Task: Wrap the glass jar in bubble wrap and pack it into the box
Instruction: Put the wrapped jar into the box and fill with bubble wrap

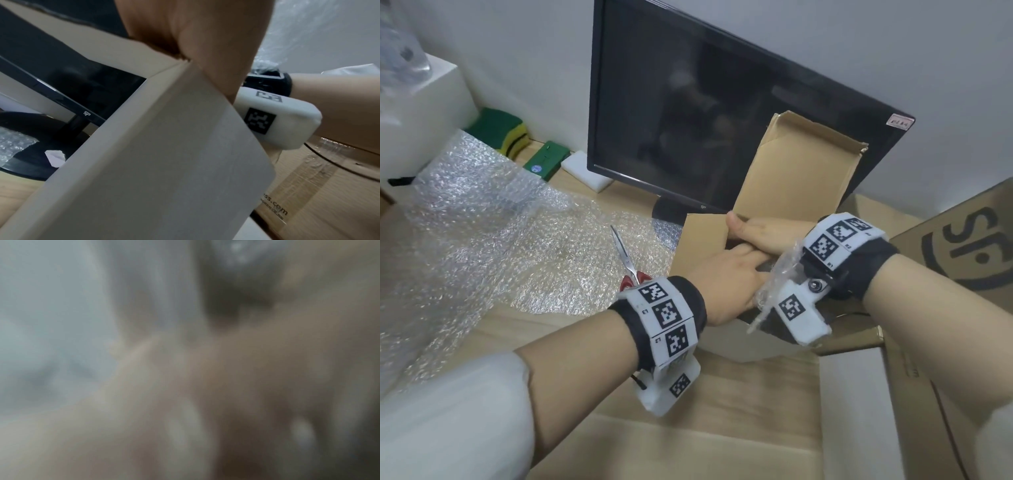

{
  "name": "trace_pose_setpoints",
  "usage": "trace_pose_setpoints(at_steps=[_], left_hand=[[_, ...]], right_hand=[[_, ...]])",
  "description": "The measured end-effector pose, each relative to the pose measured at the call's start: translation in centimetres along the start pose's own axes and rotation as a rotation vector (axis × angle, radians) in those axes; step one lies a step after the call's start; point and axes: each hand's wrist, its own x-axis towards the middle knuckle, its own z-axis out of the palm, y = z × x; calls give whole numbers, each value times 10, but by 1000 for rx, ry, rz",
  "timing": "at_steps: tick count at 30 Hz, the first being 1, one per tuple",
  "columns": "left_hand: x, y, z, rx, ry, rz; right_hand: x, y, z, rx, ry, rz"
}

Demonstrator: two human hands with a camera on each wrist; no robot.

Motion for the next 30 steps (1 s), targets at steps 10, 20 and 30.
trace_pose_setpoints(at_steps=[10, 20, 30], left_hand=[[1, 4, -5, -26, -93, -54], [14, 3, -35, -110, -271, -144], [19, 4, -33, 68, -286, -79]], right_hand=[[-88, -9, 55, 81, 471, 117], [-107, 14, 77, 232, 1235, 137], [-120, -7, 90, 710, 1454, -297]])
